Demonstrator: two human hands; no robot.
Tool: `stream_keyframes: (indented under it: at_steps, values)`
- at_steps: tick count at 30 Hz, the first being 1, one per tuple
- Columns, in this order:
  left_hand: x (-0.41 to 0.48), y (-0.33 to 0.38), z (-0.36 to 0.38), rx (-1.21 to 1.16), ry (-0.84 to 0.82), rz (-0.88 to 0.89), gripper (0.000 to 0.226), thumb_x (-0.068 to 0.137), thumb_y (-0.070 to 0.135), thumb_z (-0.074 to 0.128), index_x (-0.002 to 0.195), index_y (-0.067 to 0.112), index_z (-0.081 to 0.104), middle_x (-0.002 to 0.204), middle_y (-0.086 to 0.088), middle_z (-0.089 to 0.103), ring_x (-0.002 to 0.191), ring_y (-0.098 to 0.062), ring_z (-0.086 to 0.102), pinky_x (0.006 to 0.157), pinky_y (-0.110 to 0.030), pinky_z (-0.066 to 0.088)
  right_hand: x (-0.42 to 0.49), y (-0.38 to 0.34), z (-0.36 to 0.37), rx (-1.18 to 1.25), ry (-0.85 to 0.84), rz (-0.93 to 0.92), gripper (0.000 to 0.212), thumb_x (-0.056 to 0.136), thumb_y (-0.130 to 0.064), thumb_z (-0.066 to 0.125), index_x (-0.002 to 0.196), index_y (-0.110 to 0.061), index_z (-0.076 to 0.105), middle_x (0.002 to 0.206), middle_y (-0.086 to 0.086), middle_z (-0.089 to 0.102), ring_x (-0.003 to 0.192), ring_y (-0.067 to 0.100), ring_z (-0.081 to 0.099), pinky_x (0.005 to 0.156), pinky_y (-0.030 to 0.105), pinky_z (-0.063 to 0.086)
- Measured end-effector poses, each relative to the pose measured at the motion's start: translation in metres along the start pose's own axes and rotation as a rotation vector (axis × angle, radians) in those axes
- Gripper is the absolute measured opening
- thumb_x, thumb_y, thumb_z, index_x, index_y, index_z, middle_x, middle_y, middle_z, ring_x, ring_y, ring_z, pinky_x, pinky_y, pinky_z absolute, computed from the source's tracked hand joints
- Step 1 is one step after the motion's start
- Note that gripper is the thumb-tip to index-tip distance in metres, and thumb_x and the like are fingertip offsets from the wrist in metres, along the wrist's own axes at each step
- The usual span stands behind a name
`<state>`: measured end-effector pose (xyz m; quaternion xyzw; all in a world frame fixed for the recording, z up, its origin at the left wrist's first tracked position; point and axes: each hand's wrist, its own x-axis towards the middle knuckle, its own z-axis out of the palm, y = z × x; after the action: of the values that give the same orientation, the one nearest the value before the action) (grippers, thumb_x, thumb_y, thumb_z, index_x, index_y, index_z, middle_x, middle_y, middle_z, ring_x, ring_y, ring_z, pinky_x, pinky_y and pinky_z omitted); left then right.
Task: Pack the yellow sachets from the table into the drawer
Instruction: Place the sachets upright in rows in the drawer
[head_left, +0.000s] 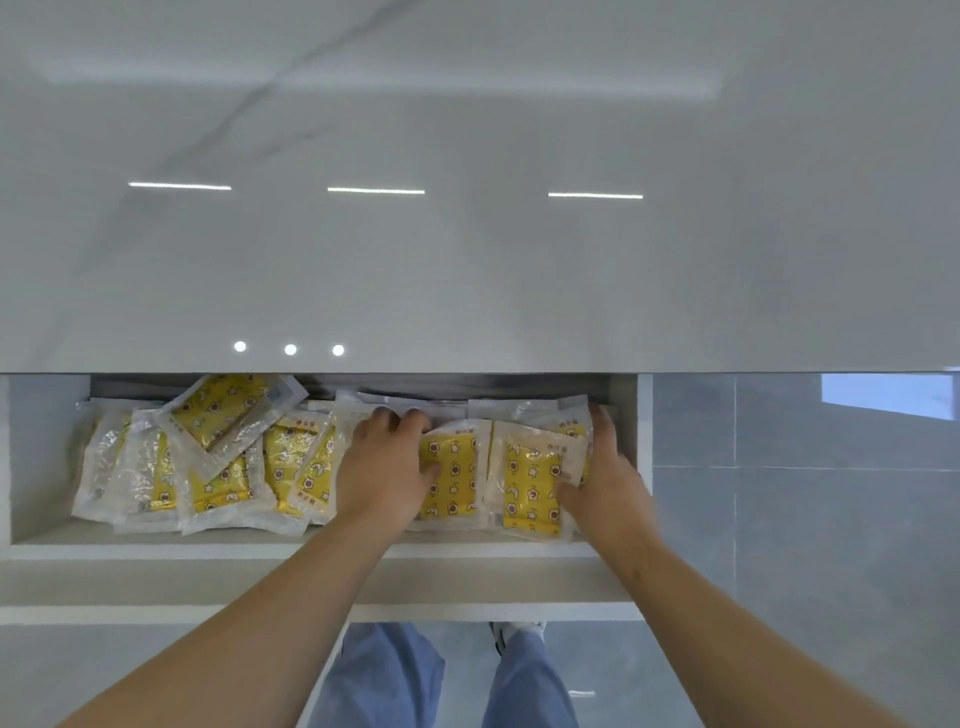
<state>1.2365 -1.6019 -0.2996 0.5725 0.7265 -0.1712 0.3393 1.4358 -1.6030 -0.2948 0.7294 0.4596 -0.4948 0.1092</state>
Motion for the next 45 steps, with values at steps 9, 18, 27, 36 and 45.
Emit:
stream_keyframes:
  at_steps: [9, 18, 27, 36, 45]
  values:
    - [0.006, 0.001, 0.013, 0.231, -0.118, 0.158, 0.091, 0.077, 0.048, 0.068, 0.144, 0.044, 0.006, 0.156, 0.003, -0.010, 0.144, -0.032, -0.012, 0.114, -0.056, 0.001, 0.001, -0.016, 0.000, -0.729, 0.105, -0.211, 0.087, 0.089, -0.013, 0.051, 0.149, -0.021, -0.010, 0.157, 0.011, -0.015, 0.145, 0.034, 0.002, 0.112, 0.043, 0.025]
    - [0.003, -0.013, 0.010, 0.298, -0.035, 0.195, 0.097, 0.079, 0.057, 0.059, 0.145, 0.042, -0.010, 0.156, 0.002, -0.013, 0.144, -0.030, 0.001, 0.109, -0.050, 0.023, 0.006, -0.013, 0.016, -0.649, -0.039, -0.239, 0.092, 0.086, -0.010, 0.059, 0.147, -0.036, -0.005, 0.157, 0.004, -0.015, 0.142, 0.042, 0.003, 0.107, 0.047, 0.034]
    - [0.002, -0.095, -0.017, -0.027, 0.345, 0.255, 0.037, 0.085, 0.025, 0.040, 0.119, 0.021, 0.054, 0.129, -0.011, 0.052, 0.111, -0.037, 0.053, 0.081, -0.051, 0.052, -0.014, -0.110, 0.056, -0.507, -0.012, -0.382, 0.060, 0.093, -0.033, 0.045, 0.147, -0.026, 0.019, 0.157, 0.002, 0.005, 0.145, 0.027, 0.007, 0.116, 0.043, 0.013]
    - [0.037, -0.170, -0.038, 0.119, -0.070, -0.026, 0.048, 0.096, 0.046, 0.033, 0.141, 0.048, 0.017, 0.155, 0.005, 0.011, 0.139, -0.032, 0.013, 0.109, -0.045, 0.021, -0.007, -0.160, 0.109, -0.526, -0.056, -0.322, 0.055, 0.091, -0.026, 0.047, 0.143, -0.021, 0.029, 0.151, 0.002, 0.023, 0.140, 0.026, 0.020, 0.111, 0.040, 0.025]
    - [0.008, -0.196, -0.038, 0.219, -0.010, 0.245, 0.059, 0.081, 0.045, 0.061, 0.136, 0.041, 0.040, 0.138, -0.007, 0.041, 0.121, -0.036, 0.040, 0.100, -0.048, 0.034, -0.007, -0.164, 0.119, -0.718, -0.112, -0.393, 0.083, 0.081, -0.034, 0.065, 0.146, -0.036, 0.013, 0.155, -0.003, 0.007, 0.143, 0.027, 0.006, 0.115, 0.044, 0.015]
